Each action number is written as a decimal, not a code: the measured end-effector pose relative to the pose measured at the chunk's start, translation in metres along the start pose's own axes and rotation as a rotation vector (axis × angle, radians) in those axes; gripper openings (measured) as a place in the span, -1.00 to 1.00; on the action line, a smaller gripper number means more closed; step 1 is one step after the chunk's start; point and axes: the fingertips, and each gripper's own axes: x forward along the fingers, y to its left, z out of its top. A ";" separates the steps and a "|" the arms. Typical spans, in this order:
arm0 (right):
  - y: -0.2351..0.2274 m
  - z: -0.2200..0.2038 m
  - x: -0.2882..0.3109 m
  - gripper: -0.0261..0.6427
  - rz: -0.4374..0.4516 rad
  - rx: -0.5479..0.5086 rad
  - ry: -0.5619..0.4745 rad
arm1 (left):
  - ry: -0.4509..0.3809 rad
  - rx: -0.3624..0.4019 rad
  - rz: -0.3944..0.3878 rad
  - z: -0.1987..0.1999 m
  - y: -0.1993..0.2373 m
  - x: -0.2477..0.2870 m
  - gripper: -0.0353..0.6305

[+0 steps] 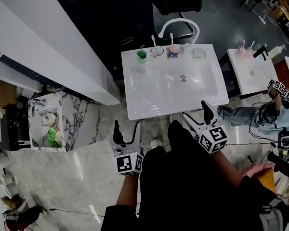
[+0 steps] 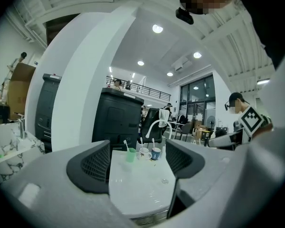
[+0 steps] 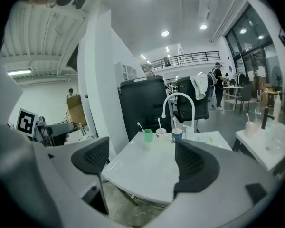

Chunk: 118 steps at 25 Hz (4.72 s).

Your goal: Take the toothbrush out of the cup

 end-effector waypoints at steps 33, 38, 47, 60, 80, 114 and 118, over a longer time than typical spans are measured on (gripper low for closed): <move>-0.194 0.039 0.120 0.33 0.136 0.049 0.043 | 0.064 -0.028 0.085 0.011 -0.088 0.234 0.14; -0.203 0.038 0.131 0.33 0.165 0.044 0.055 | 0.079 -0.031 0.103 0.004 -0.089 0.249 0.15; -0.201 0.040 0.153 0.32 0.134 0.054 0.057 | 0.128 -0.076 0.081 -0.022 -0.072 0.275 0.14; -0.173 0.055 0.191 0.32 0.088 0.023 0.077 | 0.193 -0.114 0.019 -0.047 -0.022 0.332 0.14; -0.169 0.043 0.248 0.32 0.120 0.025 0.166 | 0.272 -0.209 0.093 -0.123 0.054 0.405 0.14; -0.187 0.033 0.257 0.31 0.032 0.072 0.191 | 0.296 -0.243 0.144 -0.155 0.084 0.443 -0.68; -0.185 0.036 0.251 0.31 0.019 0.077 0.172 | 0.274 -0.238 0.131 -0.148 0.083 0.442 -0.70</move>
